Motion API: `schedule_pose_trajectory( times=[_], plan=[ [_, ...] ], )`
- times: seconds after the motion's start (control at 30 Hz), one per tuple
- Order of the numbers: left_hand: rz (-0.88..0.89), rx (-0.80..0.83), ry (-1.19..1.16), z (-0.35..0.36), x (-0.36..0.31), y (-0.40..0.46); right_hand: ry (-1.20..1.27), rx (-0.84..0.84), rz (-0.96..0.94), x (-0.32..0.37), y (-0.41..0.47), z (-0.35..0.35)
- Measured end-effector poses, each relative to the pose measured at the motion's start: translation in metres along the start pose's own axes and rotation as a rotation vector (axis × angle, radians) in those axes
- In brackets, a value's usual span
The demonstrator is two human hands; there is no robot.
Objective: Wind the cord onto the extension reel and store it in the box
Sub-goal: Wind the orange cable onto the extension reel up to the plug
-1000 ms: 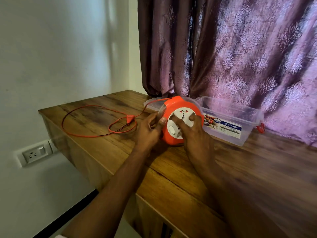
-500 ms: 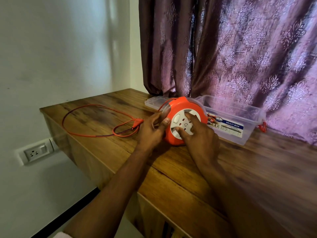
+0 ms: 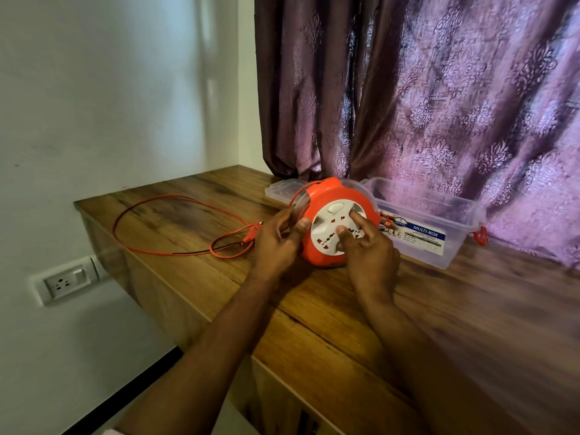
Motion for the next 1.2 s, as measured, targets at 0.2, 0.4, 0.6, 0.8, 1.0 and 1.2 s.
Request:
schedule_pose_trajectory(
  times=[0.2,0.4,0.6,0.8,1.0,1.2],
  plan=[
    [-0.013,-0.056,-0.075,-0.005,0.002,0.002,-0.187,-0.029,-0.269,0.014,-0.007,0.004],
    [-0.003,-0.076,-0.085,-0.008,0.0,0.002,-0.554,0.063,-0.547,0.033,-0.015,0.018],
    [0.007,-0.019,-0.102,-0.002,-0.005,0.001,-0.615,0.178,-0.515,0.028,-0.013,0.02],
    [-0.004,-0.027,-0.096,-0.001,-0.002,-0.001,-0.523,0.062,-0.413,0.025,-0.007,0.009],
    [0.004,0.009,-0.068,0.005,-0.001,-0.002,-0.313,0.005,-0.123,0.013,-0.001,0.0],
    [0.01,0.04,-0.079,0.009,-0.006,-0.004,-0.141,-0.002,0.073,0.002,0.001,-0.001]
  ],
)
Point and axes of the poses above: each hand's wrist, its own y-axis towards the middle knuckle, its own z-axis out of the palm, x = y × z, the point moved 7 cm from there along y, towards the middle knuckle, and after that the axes turned 10 degrees about -y, right-handed, at the moved point
